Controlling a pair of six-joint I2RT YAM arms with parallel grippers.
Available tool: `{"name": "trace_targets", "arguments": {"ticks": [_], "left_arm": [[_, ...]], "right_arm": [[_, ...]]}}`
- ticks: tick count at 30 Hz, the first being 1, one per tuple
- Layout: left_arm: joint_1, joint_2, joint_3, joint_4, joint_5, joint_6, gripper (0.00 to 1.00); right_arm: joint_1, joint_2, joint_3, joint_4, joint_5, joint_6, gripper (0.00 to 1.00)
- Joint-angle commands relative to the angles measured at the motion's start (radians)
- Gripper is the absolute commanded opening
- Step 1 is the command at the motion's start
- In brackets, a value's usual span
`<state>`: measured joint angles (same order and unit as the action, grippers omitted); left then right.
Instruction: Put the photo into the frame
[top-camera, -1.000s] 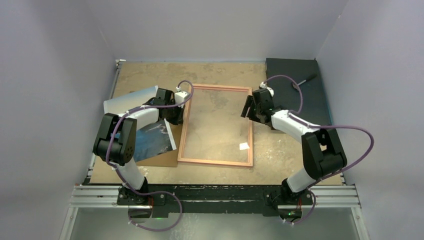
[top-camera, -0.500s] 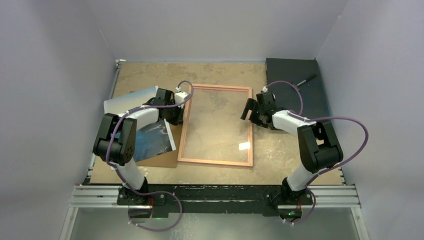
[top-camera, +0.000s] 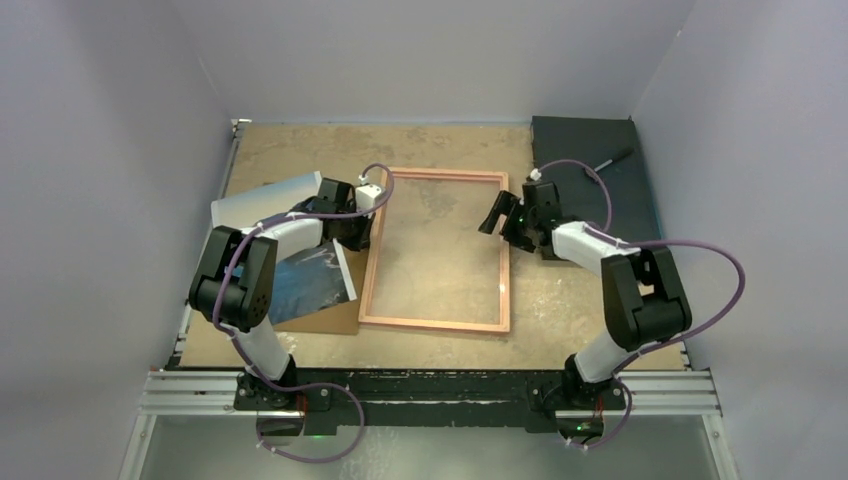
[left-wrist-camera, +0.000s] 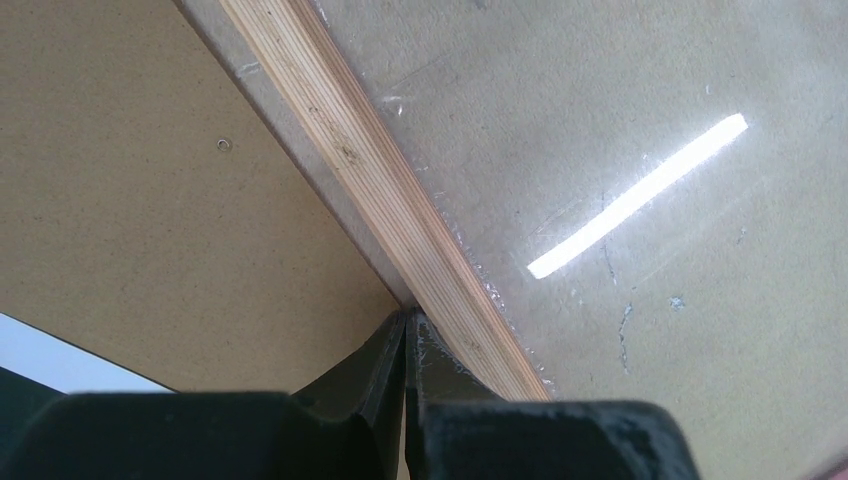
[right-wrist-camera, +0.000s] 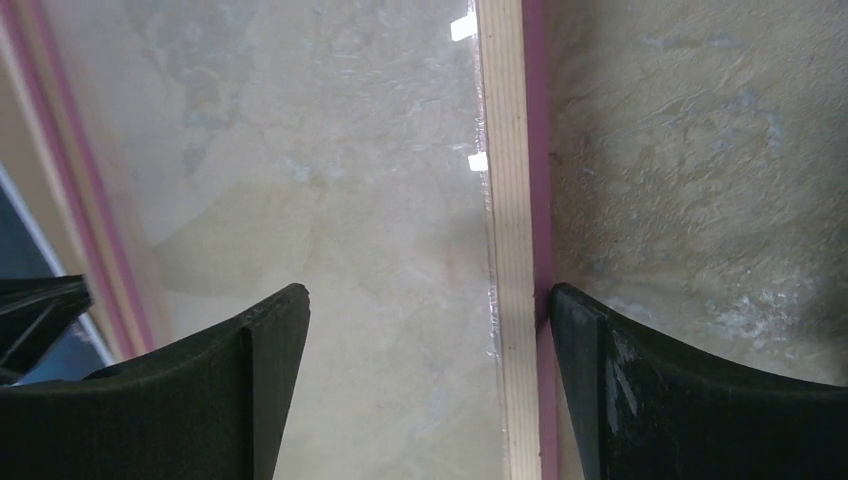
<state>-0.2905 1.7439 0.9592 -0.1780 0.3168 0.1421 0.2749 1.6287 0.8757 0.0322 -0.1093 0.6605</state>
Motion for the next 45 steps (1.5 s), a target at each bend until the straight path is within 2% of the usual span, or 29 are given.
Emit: {"name": "trace_targets", "arguments": {"ticks": [1,5,9,18,27,35,42,45], "left_arm": [[-0.045,0.076,-0.032,-0.014,0.034,0.003,0.02],[-0.045,0.072,-0.031,-0.015,0.023,0.008,0.02],[-0.046,0.069,-0.033,-0.013,0.019,0.007,0.02],[-0.045,0.046,-0.031,-0.015,0.015,0.001,0.02],[-0.044,0.021,-0.032,-0.026,0.017,-0.001,0.02],[-0.042,0.007,-0.036,-0.028,0.013,0.001,0.01],[-0.033,-0.001,-0.044,-0.029,0.007,0.006,0.01],[-0.015,-0.012,-0.031,-0.045,0.009,0.010,0.01]], "right_arm": [[0.028,-0.151,0.060,0.096,-0.357,0.111,0.89],[0.028,-0.224,0.030,0.176,-0.519,0.165,0.85],[0.028,-0.274,-0.045,0.352,-0.658,0.254,0.81],[0.035,-0.276,-0.076,0.391,-0.676,0.278,0.81],[0.120,-0.209,-0.098,0.588,-0.669,0.408,0.81],[0.169,-0.183,-0.052,0.581,-0.611,0.414,0.80],[0.162,-0.246,0.039,0.366,-0.579,0.311,0.79],[0.143,-0.278,0.067,0.327,-0.572,0.292,0.80]]}}
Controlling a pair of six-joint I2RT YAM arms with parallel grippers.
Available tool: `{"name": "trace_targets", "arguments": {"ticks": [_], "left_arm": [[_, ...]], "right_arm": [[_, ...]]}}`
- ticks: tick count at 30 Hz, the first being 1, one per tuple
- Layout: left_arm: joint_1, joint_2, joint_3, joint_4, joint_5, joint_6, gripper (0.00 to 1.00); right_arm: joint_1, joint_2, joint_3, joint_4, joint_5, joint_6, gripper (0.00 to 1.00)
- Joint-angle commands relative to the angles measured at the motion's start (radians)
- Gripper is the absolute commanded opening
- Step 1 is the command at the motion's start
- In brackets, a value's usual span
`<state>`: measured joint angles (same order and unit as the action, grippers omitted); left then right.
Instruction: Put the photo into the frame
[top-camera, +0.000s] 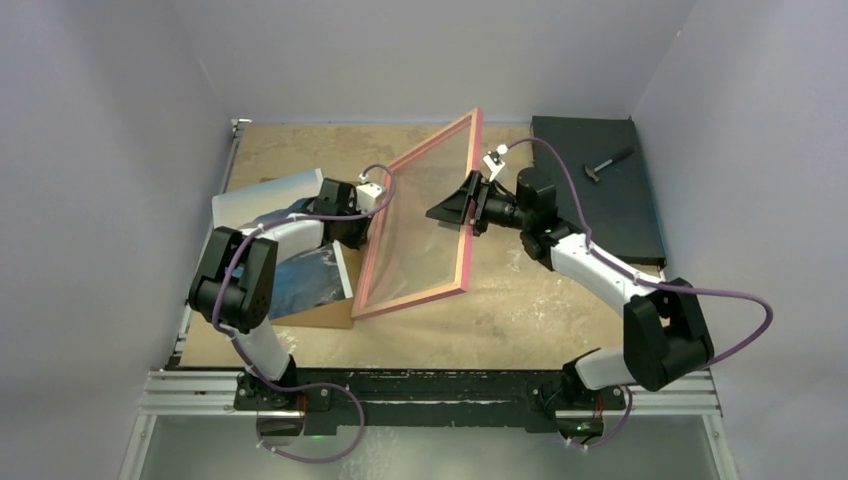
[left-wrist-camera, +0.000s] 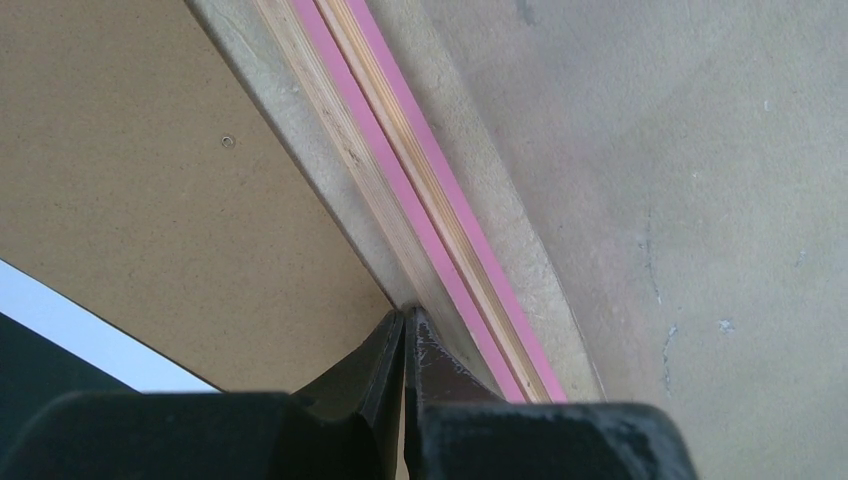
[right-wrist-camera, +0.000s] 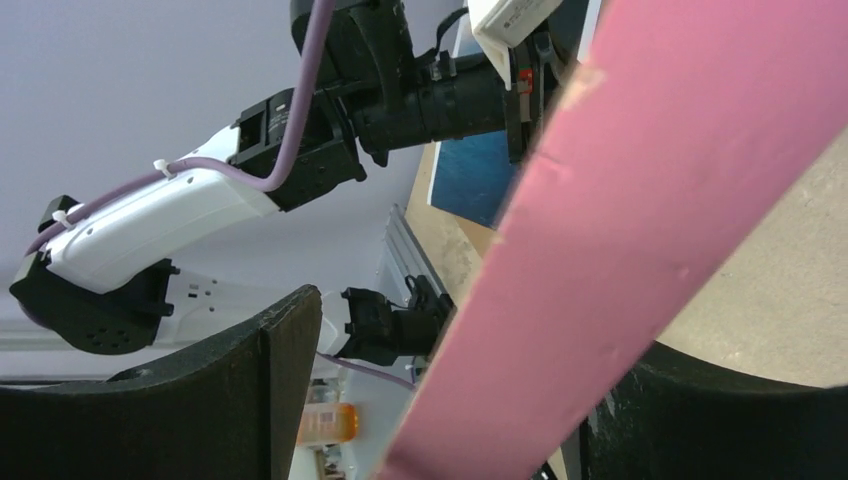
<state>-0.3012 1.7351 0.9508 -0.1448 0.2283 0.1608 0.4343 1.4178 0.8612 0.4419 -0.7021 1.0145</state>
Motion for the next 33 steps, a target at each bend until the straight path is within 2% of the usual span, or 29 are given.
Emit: {"name": "trace_targets", "arguments": {"ticks": [1,3,8,12,17,20,25,33], "left_arm": [[0.005,-0.009,-0.012,-0.088,0.102,-0.006,0.01],[0.019,-0.025,0.008,-0.110,0.109,0.001,0.02],[0.024,-0.063,0.052,-0.168,0.109,0.015,0.12],[0.027,-0.120,0.134,-0.251,0.114,0.015,0.29],[0.026,-0.196,0.357,-0.443,0.160,0.001,0.48],[0.013,-0.221,0.512,-0.583,0.244,-0.005,0.65],[-0.090,-0.272,0.669,-0.752,0.332,-0.015,0.80],[-0.325,-0.375,0.657,-0.781,0.301,-0.061,0.88]], "right_arm": [[-0.023,-0.075,0.089,-0.090,0.020,-0.064,0.80],[-0.033,-0.082,0.103,-0.101,0.018,-0.068,0.80],[-0.034,-0.083,0.120,-0.111,0.007,-0.063,0.81],[-0.034,-0.084,0.122,-0.112,0.009,-0.047,0.80],[-0.035,-0.082,0.116,-0.092,0.010,-0.010,0.78],[-0.035,-0.077,0.121,-0.061,0.032,0.019,0.75],[-0.024,-0.070,0.150,-0.043,0.082,0.066,0.73],[0.024,-0.036,0.224,-0.059,0.145,0.107,0.71]]}}
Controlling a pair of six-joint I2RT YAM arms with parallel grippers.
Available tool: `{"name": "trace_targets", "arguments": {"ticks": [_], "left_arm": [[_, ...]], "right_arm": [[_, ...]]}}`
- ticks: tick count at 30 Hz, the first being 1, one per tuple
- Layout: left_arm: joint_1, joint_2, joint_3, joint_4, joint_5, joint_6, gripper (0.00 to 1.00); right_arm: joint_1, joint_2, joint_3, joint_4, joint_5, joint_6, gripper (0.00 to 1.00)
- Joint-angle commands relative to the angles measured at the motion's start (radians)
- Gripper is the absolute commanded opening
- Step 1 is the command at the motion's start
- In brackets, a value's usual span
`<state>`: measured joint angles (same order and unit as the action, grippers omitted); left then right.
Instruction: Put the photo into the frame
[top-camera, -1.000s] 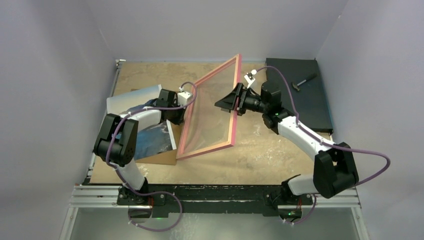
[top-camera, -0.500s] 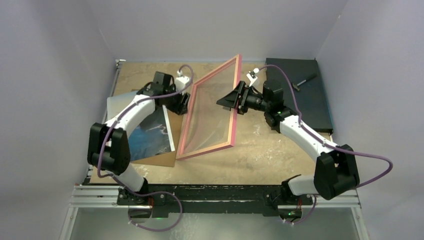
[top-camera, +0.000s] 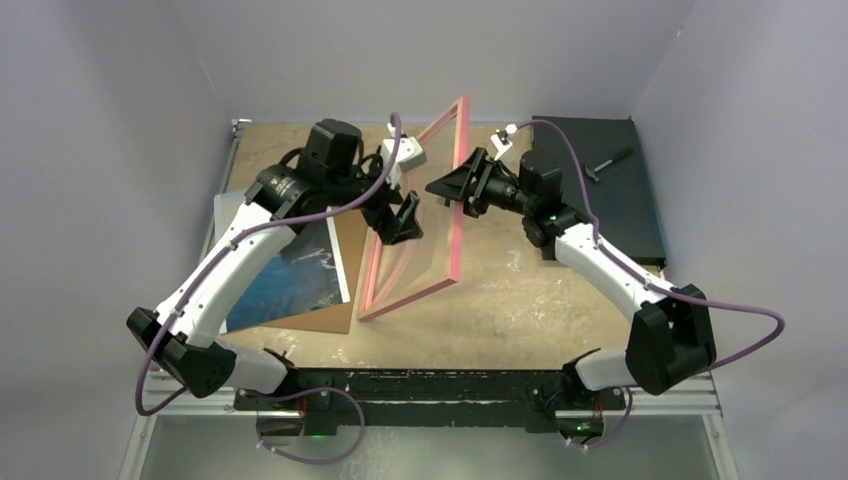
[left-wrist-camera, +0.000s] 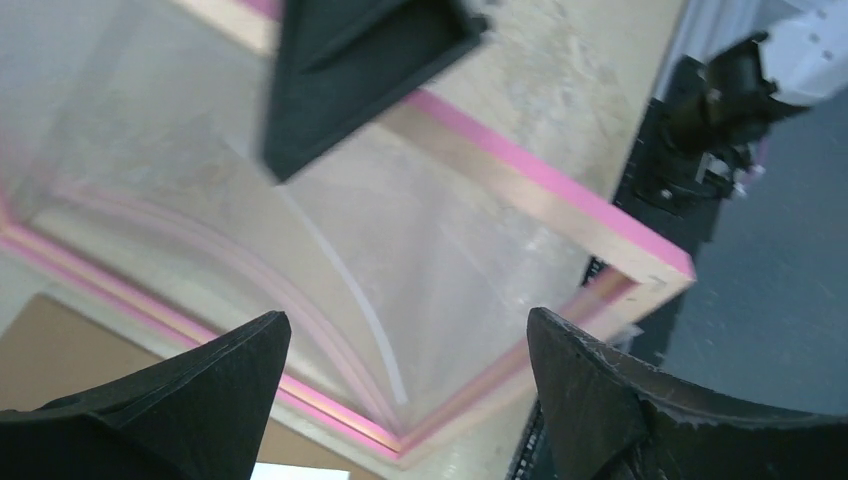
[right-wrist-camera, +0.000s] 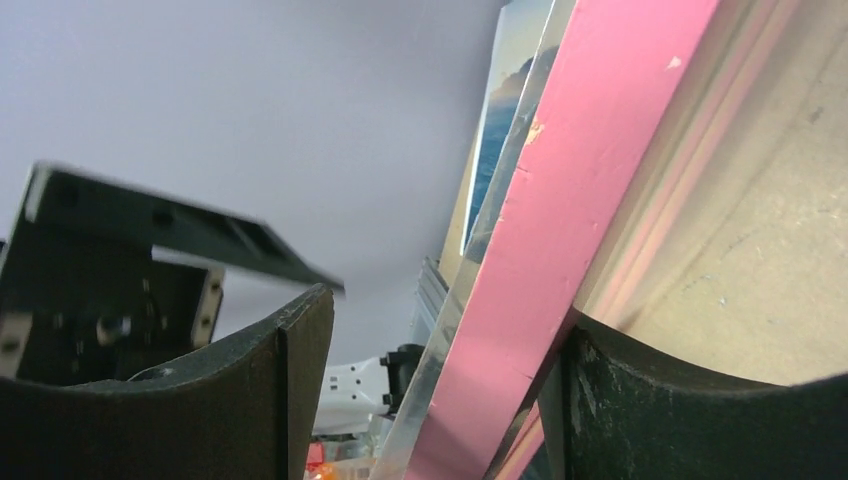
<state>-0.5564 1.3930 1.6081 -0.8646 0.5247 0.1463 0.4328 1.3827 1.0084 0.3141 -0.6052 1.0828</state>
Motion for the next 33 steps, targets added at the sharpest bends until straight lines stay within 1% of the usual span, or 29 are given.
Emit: {"name": "trace_targets", "arguments": {"ticks": [1,5,9,15,19,26,30,33], "left_arm": [[-0.079,-0.042,-0.003,-0.055,0.003,-0.051,0.89],[-0.125,-0.048,0.022,-0.057,-0.075,-0.044,0.92],[-0.155,-0.037,0.071,-0.042,-0.126,-0.072,0.94],[-0.192,-0.035,0.045,-0.032,-0.211,-0.066,0.96],[-0.205,-0.037,0.035,-0.053,-0.269,-0.034,0.97],[-0.206,-0.047,0.028,-0.118,-0.410,0.010,0.79],[-0.207,-0.044,0.045,-0.148,-0.440,0.025,0.75],[-0.207,-0.027,0.086,-0.179,-0.460,0.040,0.65]], "right_arm": [[0.032,0.004,0.083,0.065,0.059,0.044,0.70],[0.050,0.022,0.104,0.053,0.091,0.061,0.65],[0.074,0.036,0.124,0.046,0.121,0.063,0.63],[0.093,0.057,0.145,0.025,0.144,0.056,0.61],[0.094,0.065,0.148,0.021,0.148,0.056,0.60],[0.093,0.066,0.157,0.011,0.147,0.047,0.59],[0.093,0.065,0.157,0.008,0.147,0.045,0.58],[0.093,0.063,0.155,0.003,0.146,0.040,0.57]]}}
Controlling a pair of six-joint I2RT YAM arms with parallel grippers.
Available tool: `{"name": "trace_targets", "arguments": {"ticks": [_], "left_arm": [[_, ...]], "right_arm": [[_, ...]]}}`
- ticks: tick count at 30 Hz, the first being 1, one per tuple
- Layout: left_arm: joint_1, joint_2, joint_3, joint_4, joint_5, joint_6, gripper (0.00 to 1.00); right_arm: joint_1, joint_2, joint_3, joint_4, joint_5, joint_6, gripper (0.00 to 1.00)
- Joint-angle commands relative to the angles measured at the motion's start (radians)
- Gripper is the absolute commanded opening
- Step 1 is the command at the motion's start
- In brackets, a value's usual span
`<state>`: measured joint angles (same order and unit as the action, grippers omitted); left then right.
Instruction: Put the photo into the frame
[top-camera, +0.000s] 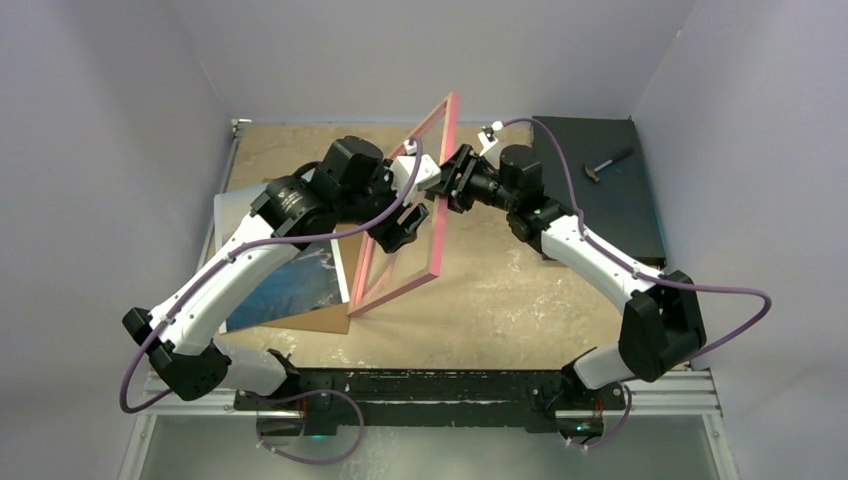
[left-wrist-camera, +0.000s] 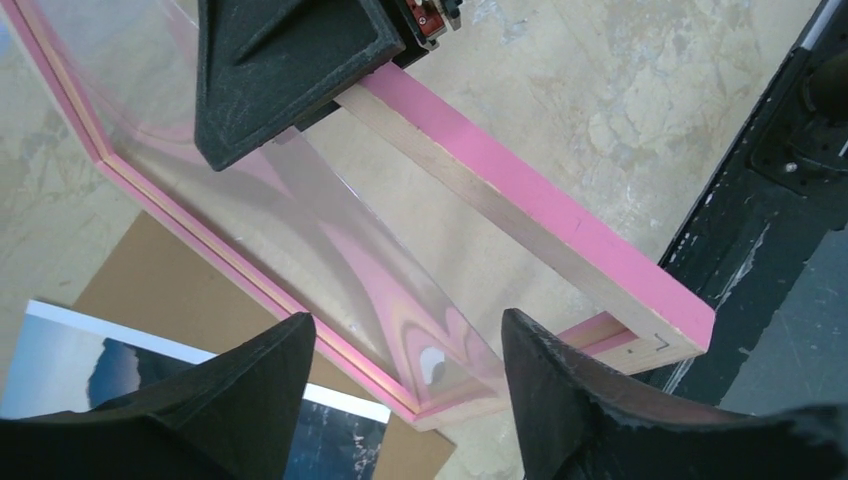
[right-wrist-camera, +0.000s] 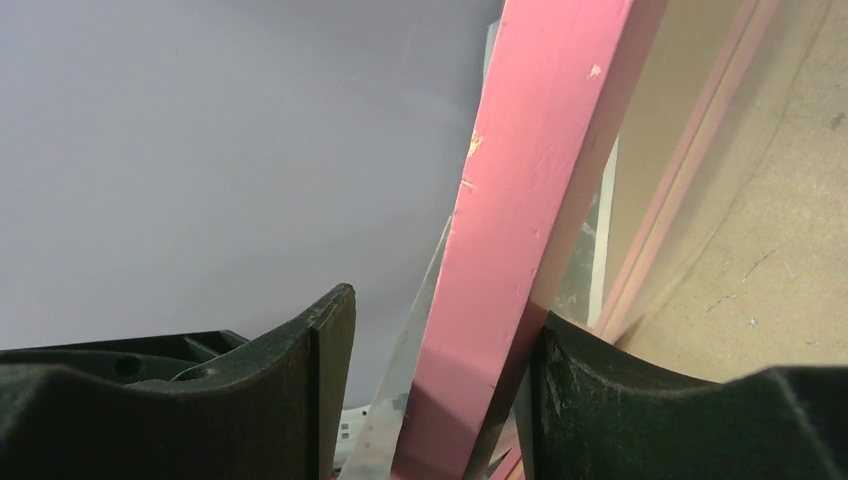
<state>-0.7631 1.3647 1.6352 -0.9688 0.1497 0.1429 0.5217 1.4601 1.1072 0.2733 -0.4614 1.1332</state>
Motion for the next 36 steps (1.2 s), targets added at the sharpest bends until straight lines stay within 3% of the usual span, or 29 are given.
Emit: {"name": "trace_targets", "arguments": {"ticks": [1,6,14,19,27,32,36], "left_arm": [[-0.001,0.005,0.072,-0.082,-0.090,0.045,0.62],[0.001,0.017,0.100,-0.114,-0.087,0.056,0.50],[0.001,0.025,0.072,-0.148,-0.049,0.070,0.45],[0.000,0.052,0.092,-0.192,-0.057,0.086,0.30],[-0.001,0.050,0.124,-0.213,-0.076,0.084,0.19],[-0.001,0.037,0.112,-0.206,-0.102,0.078,0.00],[-0.002,0.030,0.101,-0.200,-0.139,0.071,0.00]], "right_arm": [[0.004,-0.017,0.056,0.038,0.000,-0.015,0.58],[0.005,-0.024,0.059,0.012,-0.025,-0.015,0.59],[0.003,-0.030,0.073,0.003,-0.023,-0.016,0.65],[0.000,-0.030,0.086,-0.004,-0.023,-0.017,0.65],[-0.007,-0.035,0.104,-0.029,-0.022,-0.037,0.68],[-0.020,-0.049,0.106,-0.071,-0.020,-0.073,0.74],[-0.047,-0.086,0.060,-0.083,-0.032,-0.087,0.76]]}}
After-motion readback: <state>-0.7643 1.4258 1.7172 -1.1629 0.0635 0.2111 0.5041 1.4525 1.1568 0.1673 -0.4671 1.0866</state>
